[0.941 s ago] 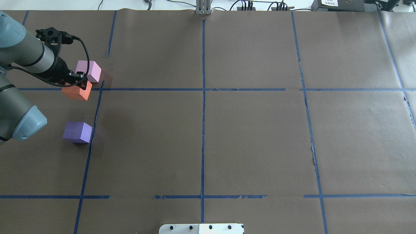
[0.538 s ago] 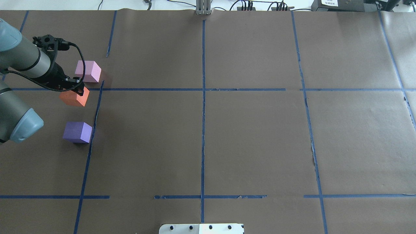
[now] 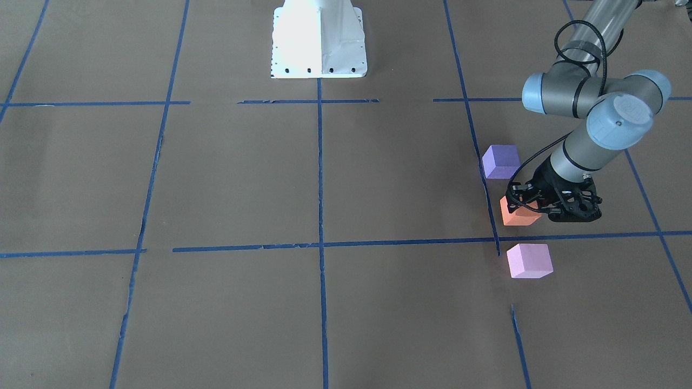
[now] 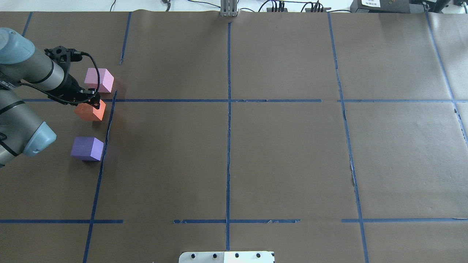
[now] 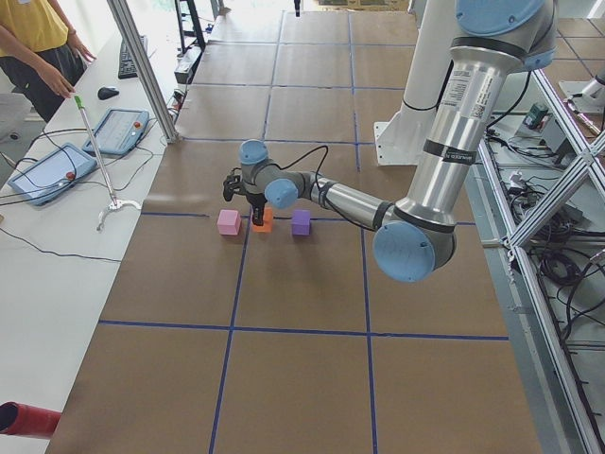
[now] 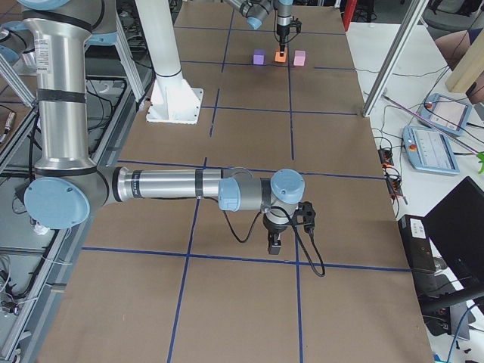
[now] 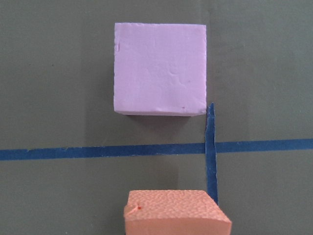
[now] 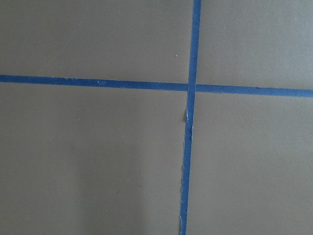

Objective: Arrange blocks in a line
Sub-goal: 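Lower the orange cube between the pink and purple cubes, adjusting position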

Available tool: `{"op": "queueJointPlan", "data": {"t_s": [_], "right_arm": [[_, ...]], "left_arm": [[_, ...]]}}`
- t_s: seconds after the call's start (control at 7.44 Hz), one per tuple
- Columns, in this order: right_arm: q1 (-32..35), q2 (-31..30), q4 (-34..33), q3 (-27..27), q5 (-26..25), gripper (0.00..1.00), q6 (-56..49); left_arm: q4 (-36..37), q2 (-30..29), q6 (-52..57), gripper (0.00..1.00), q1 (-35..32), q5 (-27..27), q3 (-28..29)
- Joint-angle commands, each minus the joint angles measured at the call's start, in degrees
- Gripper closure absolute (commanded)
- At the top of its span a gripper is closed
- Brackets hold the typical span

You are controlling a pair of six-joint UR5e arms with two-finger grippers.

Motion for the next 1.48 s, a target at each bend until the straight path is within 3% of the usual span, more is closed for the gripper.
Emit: {"op": "queueJointPlan", "data": {"t_s": [0.0,0.67,0.81,1.08,1.34], "right_arm": [[0.0,0.0,-0.1,0.0,0.0,0.00,0.0],[0.0,0.0,-0.1,0.0,0.0,0.00,0.0],[0.0,0.0,0.0,0.0,0.0,0.00,0.0],[0.0,0.0,0.0,0.0,0.0,0.00,0.0],[0.0,0.0,0.0,0.0,0.0,0.00,0.0]], "left_arm": [[-1.8,-0.1,-3.1,0.68,0.0,-0.2,0.9],[-3.2,-0.1,-3.1,0.64,0.1,-1.1,2.5],[-3.3,-0.1,-3.1,0.62,0.1,-1.1,2.8],[-3.8,-0.1,-3.1,0.48,0.1,-1.1,2.9],[-4.3,-0.1,-3.1,0.47,0.1,-1.1,3.0]]}}
